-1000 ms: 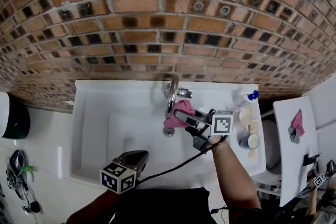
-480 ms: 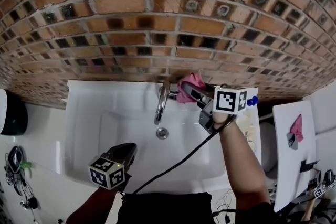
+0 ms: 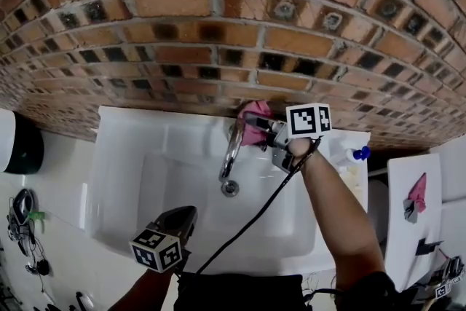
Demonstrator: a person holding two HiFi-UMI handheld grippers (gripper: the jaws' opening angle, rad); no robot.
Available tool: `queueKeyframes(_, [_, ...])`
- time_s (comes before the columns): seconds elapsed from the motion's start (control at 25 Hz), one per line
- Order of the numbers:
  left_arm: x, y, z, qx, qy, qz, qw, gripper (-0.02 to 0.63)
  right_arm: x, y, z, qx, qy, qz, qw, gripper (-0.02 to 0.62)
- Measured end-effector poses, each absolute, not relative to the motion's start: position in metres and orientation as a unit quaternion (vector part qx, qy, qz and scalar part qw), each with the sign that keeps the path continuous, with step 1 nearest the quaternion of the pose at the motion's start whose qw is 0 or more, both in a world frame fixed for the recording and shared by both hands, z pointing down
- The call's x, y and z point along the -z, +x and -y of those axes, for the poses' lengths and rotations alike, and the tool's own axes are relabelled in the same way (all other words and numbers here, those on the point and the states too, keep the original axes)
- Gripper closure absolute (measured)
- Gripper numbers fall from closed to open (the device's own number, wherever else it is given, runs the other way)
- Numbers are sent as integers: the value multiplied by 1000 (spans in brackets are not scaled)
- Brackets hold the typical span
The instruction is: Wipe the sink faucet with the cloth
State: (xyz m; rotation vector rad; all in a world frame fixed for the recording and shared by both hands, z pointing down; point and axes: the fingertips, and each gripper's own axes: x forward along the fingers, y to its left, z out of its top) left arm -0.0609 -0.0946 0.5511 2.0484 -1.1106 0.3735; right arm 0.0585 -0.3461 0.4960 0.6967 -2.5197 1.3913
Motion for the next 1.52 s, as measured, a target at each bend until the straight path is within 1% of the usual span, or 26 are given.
queueKeyframes(0.08, [-554, -61, 93, -145, 801, 436, 383, 601, -498, 61, 347, -484, 230, 839, 92, 462])
queueKeyframes(0.24, [-557, -62, 88, -144, 801, 434, 387, 601, -498, 60, 348, -491, 227, 833, 119, 462])
queueKeyframes(0.4, [-550, -63, 84, -137, 807, 429, 383, 601, -475, 51, 354, -484, 211, 843, 101, 462])
queueKeyframes(0.52, [-545, -68, 81, -133, 810, 427, 379, 601, -468, 47, 350, -475, 223, 842, 125, 462])
queueKeyframes(0.64, [-542, -75, 77, -131, 813, 425, 376, 601, -456, 37, 343, -466, 214, 848, 133, 462])
queueKeyframes(0.88, [-531, -84, 73, -123, 824, 414, 366, 601, -429, 24, 334, -391, 225, 870, 197, 462])
queueKeyframes(1.04, [-524, -88, 70, -119, 833, 405, 357, 601, -418, 16, 325, -309, 245, 877, 274, 462])
queueKeyframes(1.2, [-517, -93, 65, -116, 841, 396, 350, 601, -413, 8, 313, -168, 277, 863, 387, 462])
queueKeyframes(1.28, [-515, -97, 61, -116, 844, 390, 348, 601, -410, 4, 308, -94, 294, 849, 430, 462])
queueKeyframes(1.36, [-515, -102, 57, -119, 847, 385, 346, 601, -406, -2, 303, -29, 305, 839, 449, 462])
queueKeyframes(1.52, [-515, -114, 50, -128, 853, 374, 341, 601, -394, -13, 287, 73, 342, 831, 433, 462])
